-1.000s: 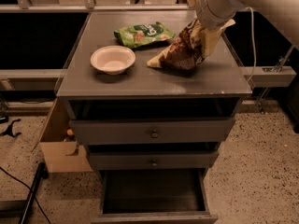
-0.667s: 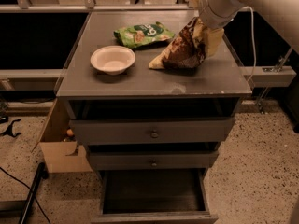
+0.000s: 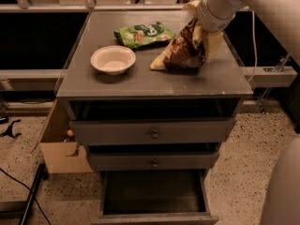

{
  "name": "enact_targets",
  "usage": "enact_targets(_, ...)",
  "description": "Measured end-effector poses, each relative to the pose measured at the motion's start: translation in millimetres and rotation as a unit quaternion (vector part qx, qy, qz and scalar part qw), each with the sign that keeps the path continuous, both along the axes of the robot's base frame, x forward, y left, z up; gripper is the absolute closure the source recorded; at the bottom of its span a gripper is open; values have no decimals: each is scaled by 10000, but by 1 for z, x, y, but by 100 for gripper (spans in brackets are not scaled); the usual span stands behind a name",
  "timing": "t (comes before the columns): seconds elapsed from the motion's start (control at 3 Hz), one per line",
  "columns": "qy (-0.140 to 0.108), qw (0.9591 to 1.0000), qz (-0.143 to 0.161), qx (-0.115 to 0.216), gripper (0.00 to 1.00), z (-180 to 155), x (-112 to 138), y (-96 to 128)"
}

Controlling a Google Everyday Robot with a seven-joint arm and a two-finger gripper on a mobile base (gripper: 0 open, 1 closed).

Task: Place brown chip bag into bottom drawer

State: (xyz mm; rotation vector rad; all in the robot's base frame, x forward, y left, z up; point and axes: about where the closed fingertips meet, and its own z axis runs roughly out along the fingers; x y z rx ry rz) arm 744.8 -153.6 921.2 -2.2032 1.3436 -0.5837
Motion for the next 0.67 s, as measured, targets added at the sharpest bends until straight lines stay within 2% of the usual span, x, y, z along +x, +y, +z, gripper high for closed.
enact_targets(0.33, 19, 10000, 10, -6, 19, -1, -1, 0)
enact_targets(0.67, 20, 10000, 11, -7, 42, -1, -1, 0)
